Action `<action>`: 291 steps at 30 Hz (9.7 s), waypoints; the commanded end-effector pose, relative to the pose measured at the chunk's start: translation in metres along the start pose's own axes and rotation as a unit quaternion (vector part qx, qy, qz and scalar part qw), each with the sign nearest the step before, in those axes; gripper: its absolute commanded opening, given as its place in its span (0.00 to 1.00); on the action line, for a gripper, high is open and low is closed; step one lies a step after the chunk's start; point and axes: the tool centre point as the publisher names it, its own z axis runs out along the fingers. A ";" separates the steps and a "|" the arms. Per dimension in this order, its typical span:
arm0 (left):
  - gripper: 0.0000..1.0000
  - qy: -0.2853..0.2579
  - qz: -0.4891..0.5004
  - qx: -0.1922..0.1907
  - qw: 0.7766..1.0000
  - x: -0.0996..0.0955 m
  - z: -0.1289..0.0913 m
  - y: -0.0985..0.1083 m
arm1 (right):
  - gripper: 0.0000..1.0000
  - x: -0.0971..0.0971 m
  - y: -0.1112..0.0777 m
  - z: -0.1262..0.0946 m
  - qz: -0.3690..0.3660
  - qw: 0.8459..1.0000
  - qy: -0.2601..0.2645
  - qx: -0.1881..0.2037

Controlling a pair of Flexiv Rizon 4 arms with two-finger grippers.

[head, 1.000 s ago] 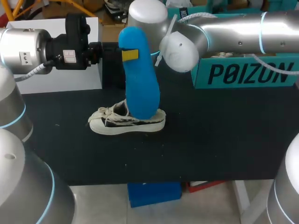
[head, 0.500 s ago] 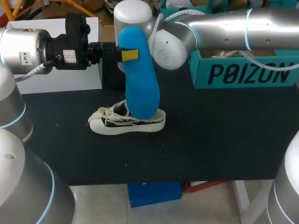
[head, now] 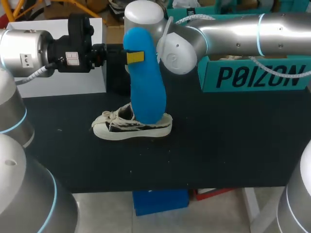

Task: Take the shoe out of the shoebox, open the shoe tongue, remove and reinsert the insole, then place the shoe into the shoebox

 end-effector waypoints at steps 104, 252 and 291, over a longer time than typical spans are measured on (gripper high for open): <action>0.00 -0.002 0.000 0.001 1.000 0.001 0.001 0.001 | 1.00 -0.001 -0.078 -0.017 0.715 0.684 -0.143 -0.008; 0.00 -0.137 0.496 -0.057 0.856 0.004 0.012 0.068 | 1.00 0.022 -0.095 -0.163 0.539 0.510 0.381 -0.551; 0.00 -0.111 0.744 -0.001 0.659 -0.005 0.010 0.125 | 1.00 0.022 -0.095 -0.163 0.539 0.510 0.381 -0.551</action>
